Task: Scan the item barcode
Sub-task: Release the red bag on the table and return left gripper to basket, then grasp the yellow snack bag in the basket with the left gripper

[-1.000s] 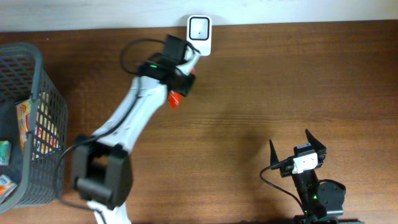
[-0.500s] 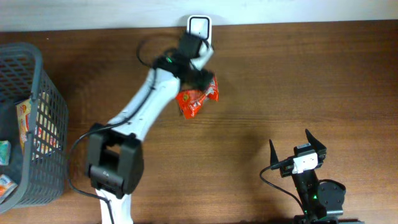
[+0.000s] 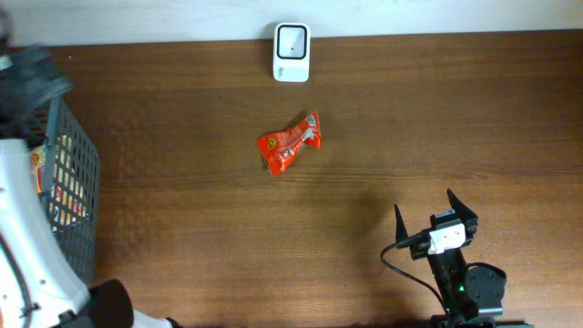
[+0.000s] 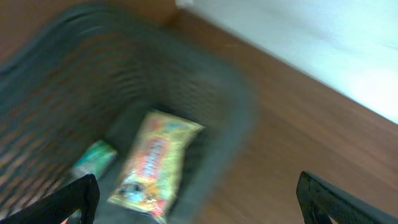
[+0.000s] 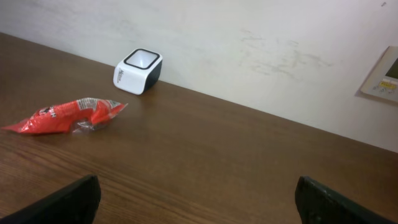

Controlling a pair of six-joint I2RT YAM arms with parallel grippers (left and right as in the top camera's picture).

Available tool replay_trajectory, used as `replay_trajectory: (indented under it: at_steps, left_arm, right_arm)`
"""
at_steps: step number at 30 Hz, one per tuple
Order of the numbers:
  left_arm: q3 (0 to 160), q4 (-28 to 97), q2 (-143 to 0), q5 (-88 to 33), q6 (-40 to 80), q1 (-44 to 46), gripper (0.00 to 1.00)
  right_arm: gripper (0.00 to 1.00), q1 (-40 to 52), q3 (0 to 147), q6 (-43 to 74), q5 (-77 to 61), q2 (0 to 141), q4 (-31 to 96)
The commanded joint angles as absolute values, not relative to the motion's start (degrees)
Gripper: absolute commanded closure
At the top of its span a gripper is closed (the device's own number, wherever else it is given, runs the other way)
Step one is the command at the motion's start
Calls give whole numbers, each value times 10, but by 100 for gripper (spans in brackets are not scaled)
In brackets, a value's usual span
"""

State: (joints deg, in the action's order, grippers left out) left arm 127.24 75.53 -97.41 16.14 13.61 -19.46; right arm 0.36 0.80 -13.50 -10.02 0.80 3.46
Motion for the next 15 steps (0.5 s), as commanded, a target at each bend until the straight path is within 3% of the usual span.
replay_trajectory:
  at_steps: [1, 9, 15]
  left_arm:
    - [1228, 752, -992, 165, 171, -265, 1]
    - [1082, 664, -992, 98, 98, -347, 1]
    - [1006, 594, -992, -44, -23, -392, 1]
  right_arm:
    - [1, 5, 3, -131, -99, 4, 36]
    - [1, 5, 3, -131, -99, 4, 36]
    - [1, 5, 3, -131, -99, 4, 36]
